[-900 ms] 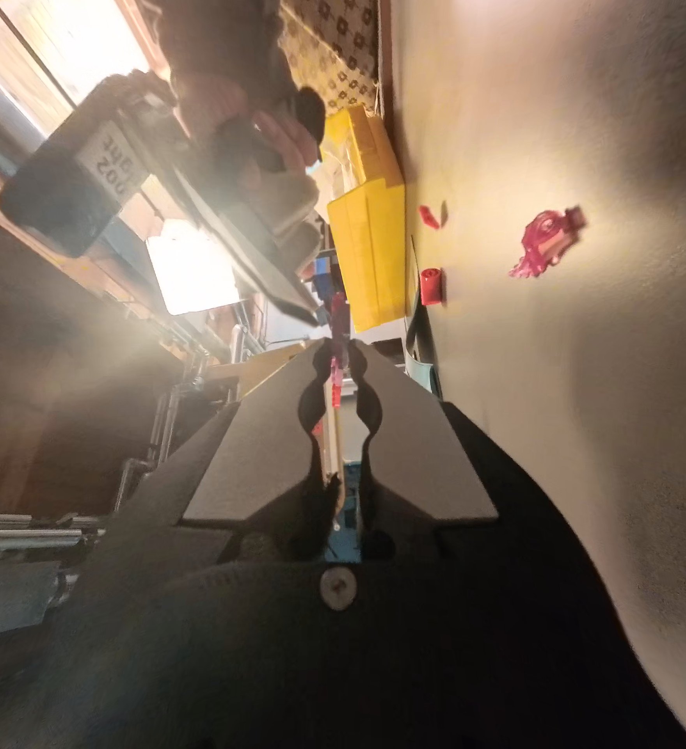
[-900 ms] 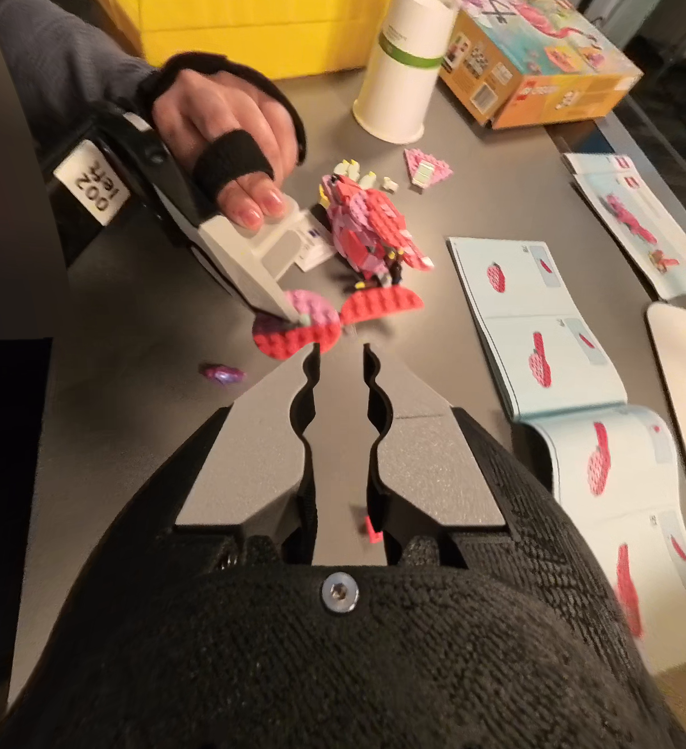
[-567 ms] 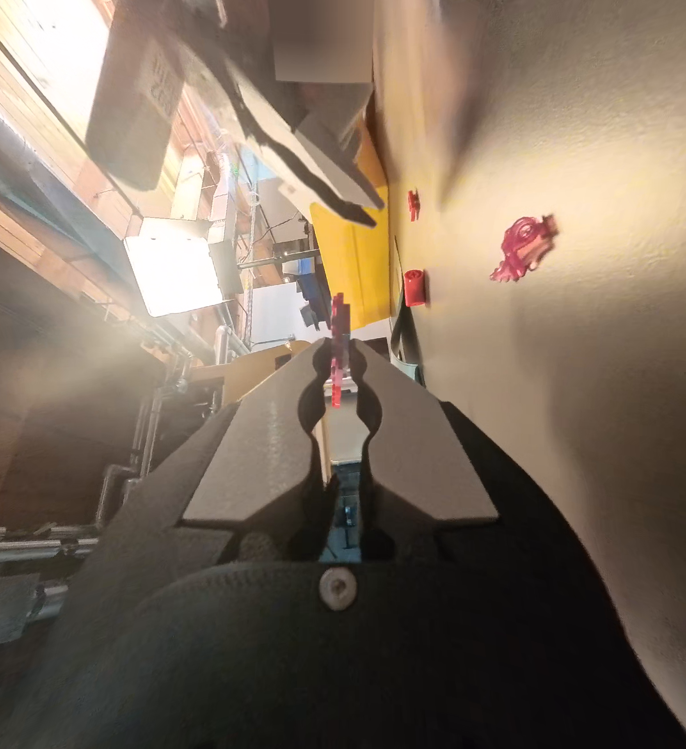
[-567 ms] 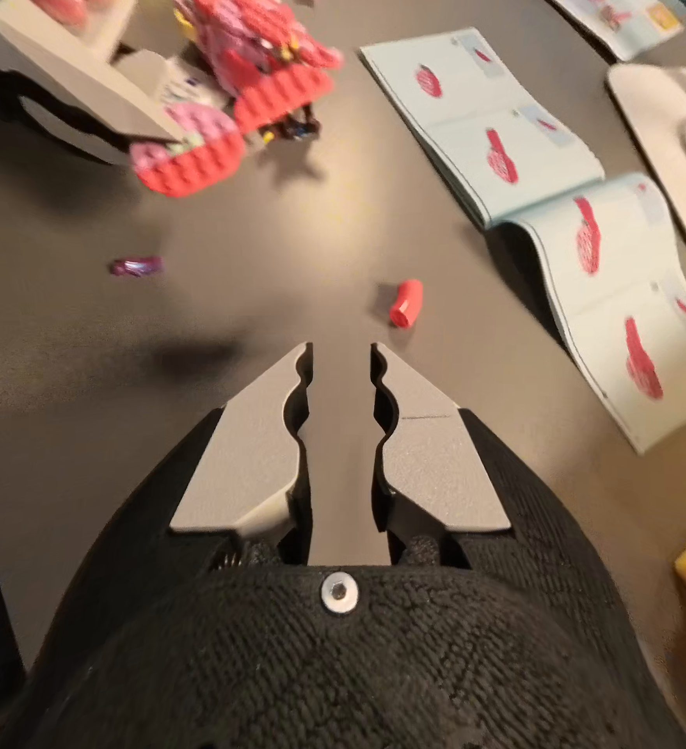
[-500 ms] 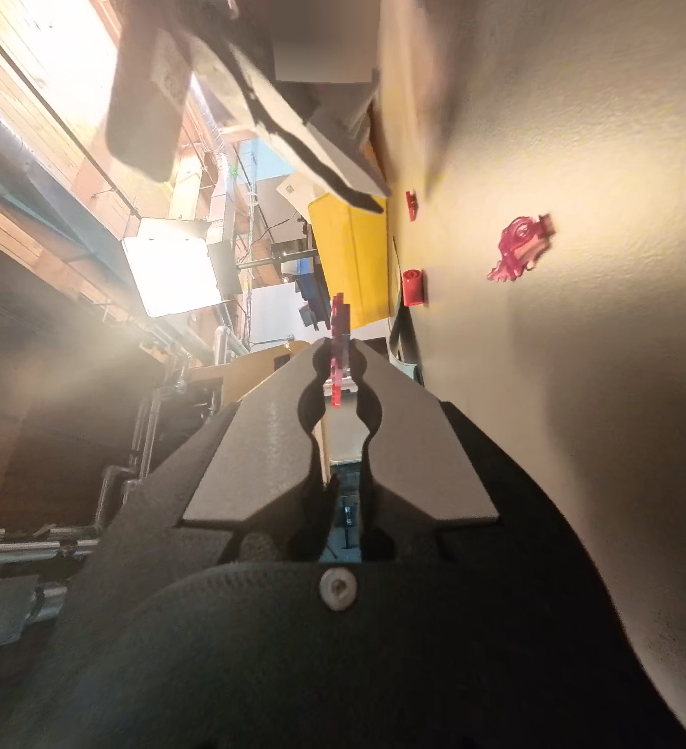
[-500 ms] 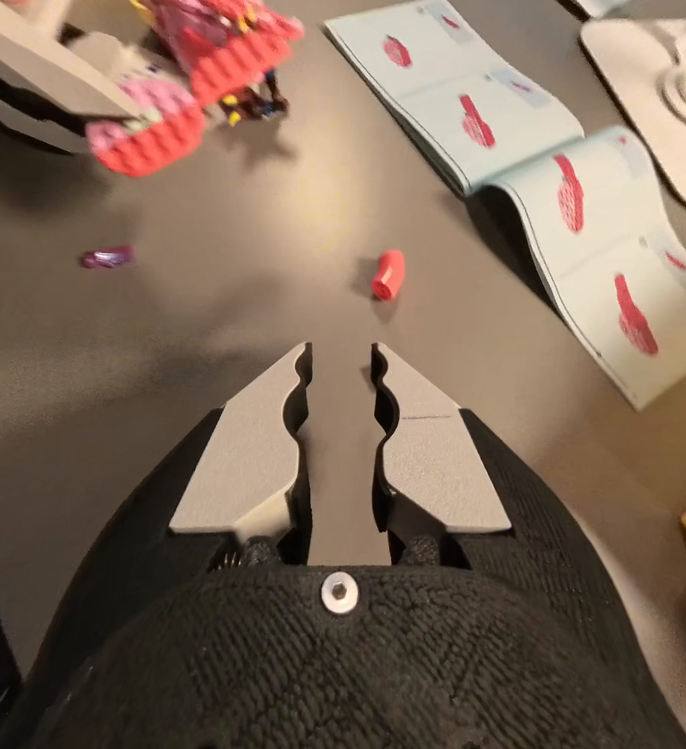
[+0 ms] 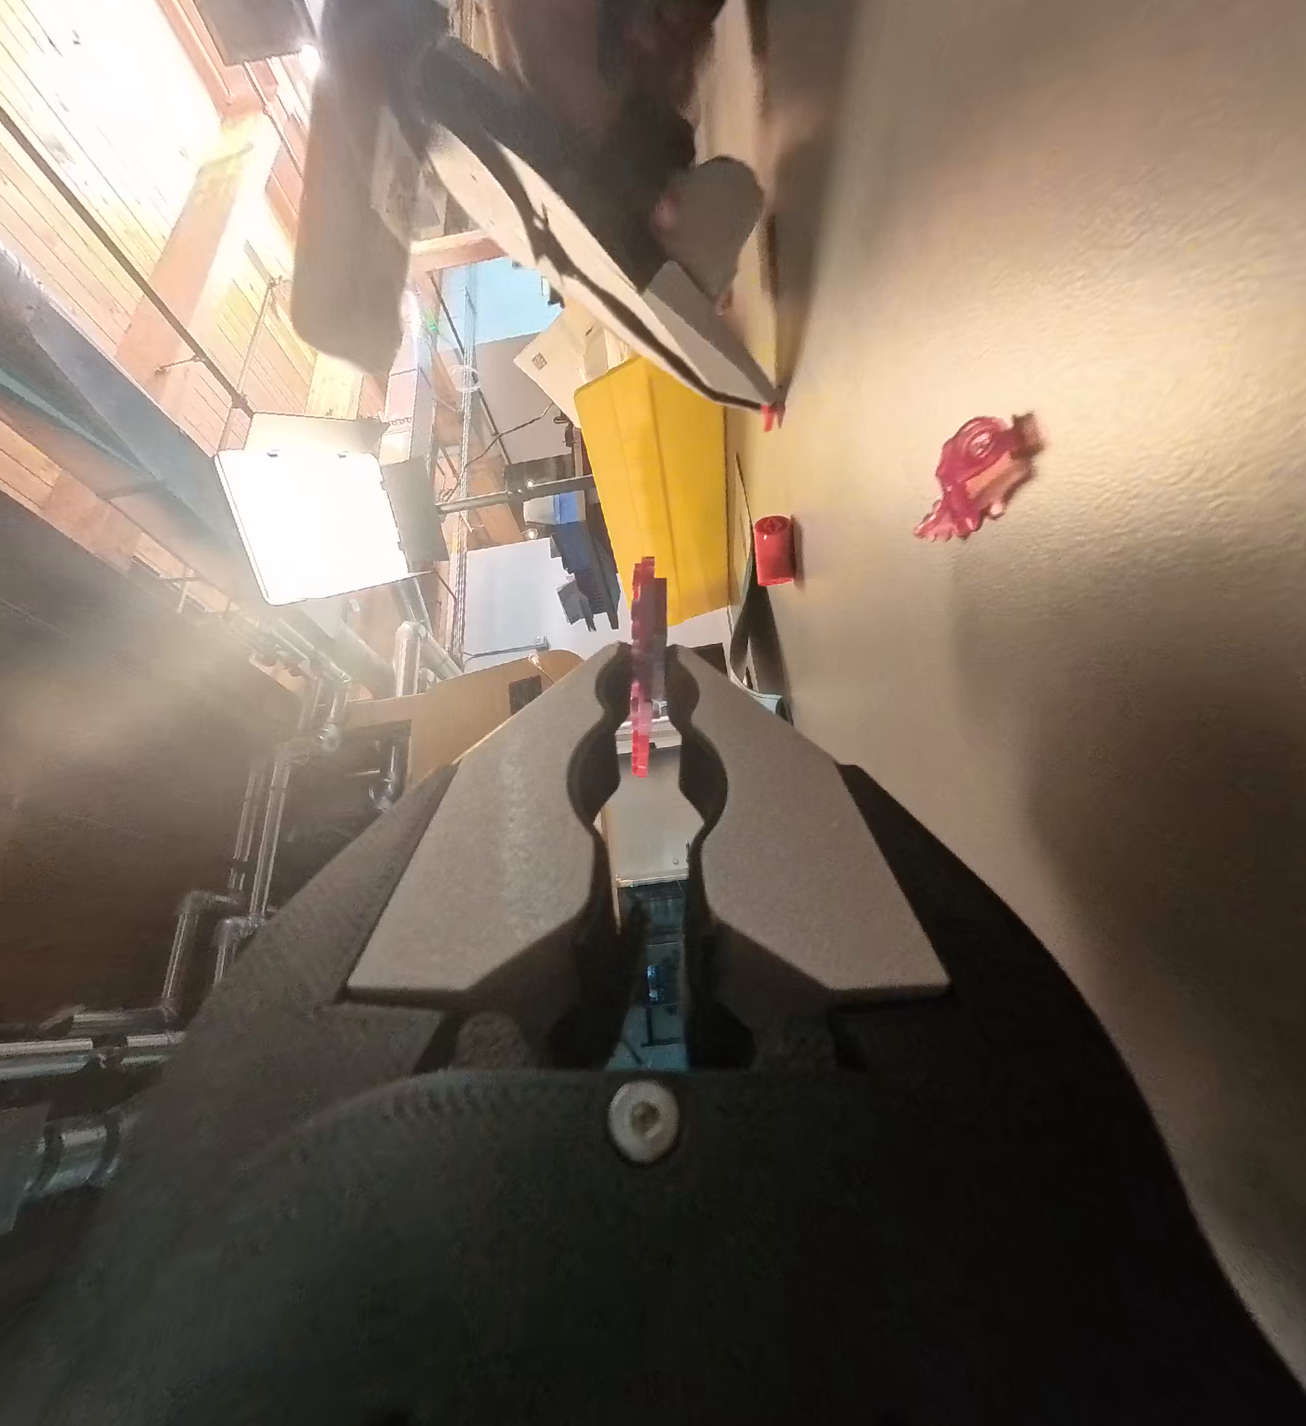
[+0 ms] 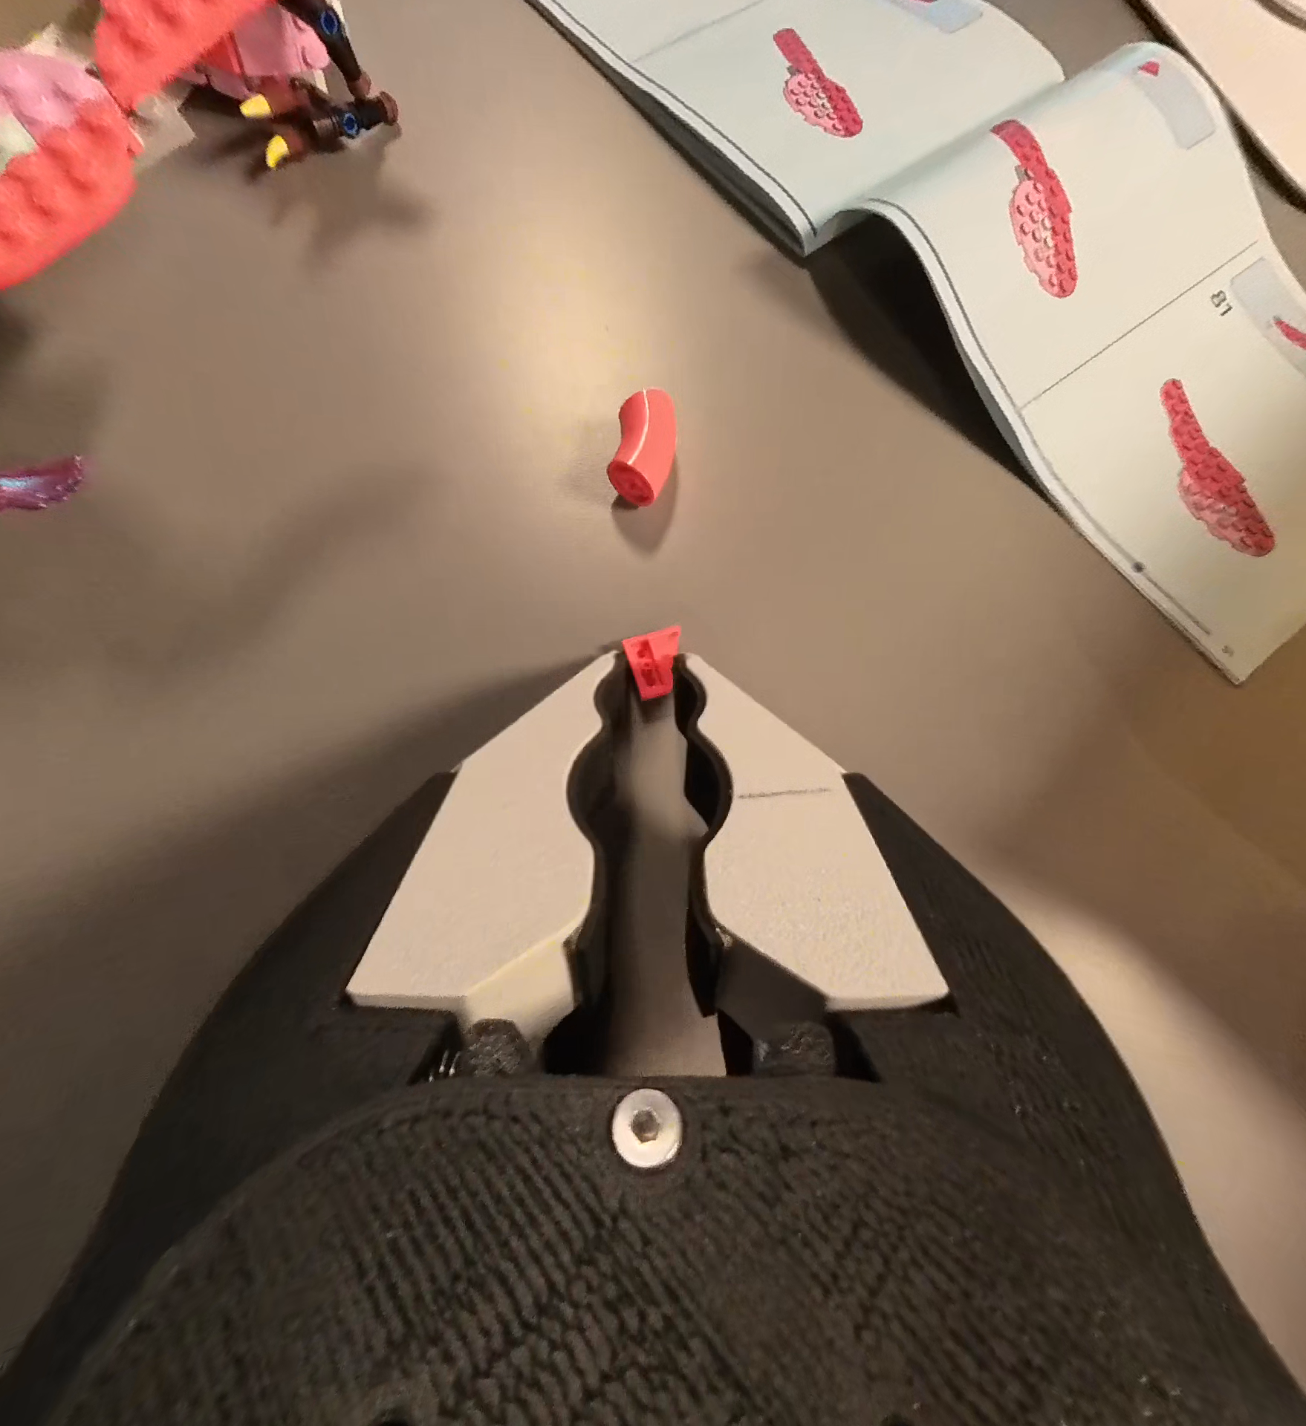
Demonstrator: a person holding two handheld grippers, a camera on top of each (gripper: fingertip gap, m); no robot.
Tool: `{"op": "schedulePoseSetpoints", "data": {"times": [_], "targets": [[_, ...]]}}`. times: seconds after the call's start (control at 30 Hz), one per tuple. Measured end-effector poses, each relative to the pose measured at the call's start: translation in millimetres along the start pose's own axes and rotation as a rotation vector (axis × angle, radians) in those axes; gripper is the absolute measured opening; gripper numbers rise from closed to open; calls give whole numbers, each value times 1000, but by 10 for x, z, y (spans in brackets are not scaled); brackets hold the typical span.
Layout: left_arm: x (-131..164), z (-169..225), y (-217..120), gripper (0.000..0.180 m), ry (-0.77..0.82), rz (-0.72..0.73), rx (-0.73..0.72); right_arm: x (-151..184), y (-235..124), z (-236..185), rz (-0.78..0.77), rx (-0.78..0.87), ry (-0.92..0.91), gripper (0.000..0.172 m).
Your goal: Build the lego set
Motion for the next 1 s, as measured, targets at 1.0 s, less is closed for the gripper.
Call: {"op": "schedulePoseSetpoints", "data": {"times": [1.0], "targets": [[-51,43,11,7,-22,14,13,-439,156,-393,-380,-252,-413,49]]}}
Point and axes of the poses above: each gripper's, where its closed fingertips meet, y out along the fingers, x out of its underside, z = x × y across the jaws, the point moved 9 cm from there along -y, back along the fingers, and after that the axes turned 14 degrees about -x, right-handed, at the moved point
